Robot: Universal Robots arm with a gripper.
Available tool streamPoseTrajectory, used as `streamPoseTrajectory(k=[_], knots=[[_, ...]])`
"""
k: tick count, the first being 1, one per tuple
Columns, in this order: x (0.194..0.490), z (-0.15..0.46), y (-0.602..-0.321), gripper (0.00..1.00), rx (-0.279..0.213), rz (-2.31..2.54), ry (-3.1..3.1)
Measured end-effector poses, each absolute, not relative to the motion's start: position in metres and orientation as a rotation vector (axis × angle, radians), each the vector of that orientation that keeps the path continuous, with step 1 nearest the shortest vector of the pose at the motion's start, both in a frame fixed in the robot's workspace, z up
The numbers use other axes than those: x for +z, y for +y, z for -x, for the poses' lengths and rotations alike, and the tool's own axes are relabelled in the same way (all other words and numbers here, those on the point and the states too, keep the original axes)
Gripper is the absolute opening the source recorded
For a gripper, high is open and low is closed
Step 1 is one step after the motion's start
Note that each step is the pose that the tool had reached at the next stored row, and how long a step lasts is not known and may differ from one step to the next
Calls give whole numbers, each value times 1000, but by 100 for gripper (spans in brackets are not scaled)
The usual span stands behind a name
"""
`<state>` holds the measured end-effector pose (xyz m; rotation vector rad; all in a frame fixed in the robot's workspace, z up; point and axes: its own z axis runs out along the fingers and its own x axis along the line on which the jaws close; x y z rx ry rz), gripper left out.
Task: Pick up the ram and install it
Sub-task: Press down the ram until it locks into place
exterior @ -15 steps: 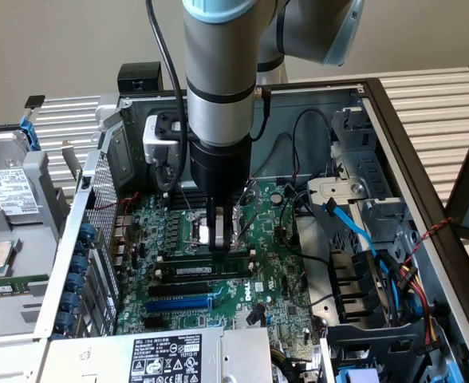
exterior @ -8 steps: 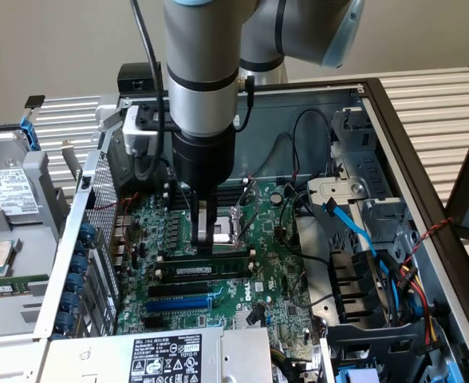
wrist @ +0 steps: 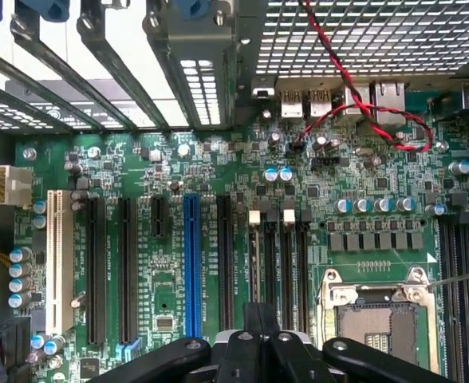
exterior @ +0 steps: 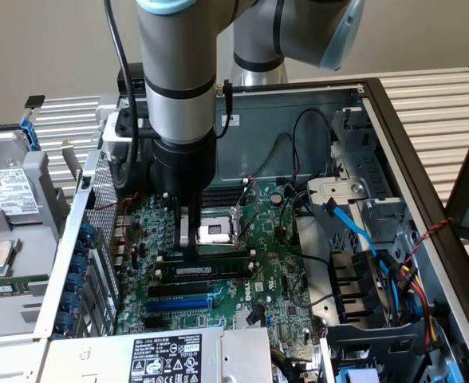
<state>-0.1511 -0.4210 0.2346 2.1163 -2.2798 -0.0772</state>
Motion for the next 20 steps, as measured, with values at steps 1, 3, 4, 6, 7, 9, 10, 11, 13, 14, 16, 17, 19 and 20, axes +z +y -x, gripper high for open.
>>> streamPoseTrajectory(k=[1,3,4,6,7,9,10,11,13,14,16,17,19,20], knots=[[233,151,-421,10,-75,-2117,-2281],[231,151,-421,10,-74,-2118,-2282],[230,151,-421,10,-73,-2118,-2282],[229,151,-421,10,-73,-2118,-2282],[228,151,-421,10,-73,-2118,-2281],[227,151,-421,10,-73,-2118,-2282],[226,151,-421,10,-73,-2118,-2282],[225,151,-421,10,-73,-2118,-2282],[226,151,-421,10,-73,-2118,-2282],[229,151,-422,10,-73,-2121,-2284],[239,150,-424,10,-73,-2118,-2282],[243,149,-426,10,-73,-2119,-2282],[247,145,-428,10,-73,-2119,-2282],[248,142,-429,10,-73,-2118,-2282]])
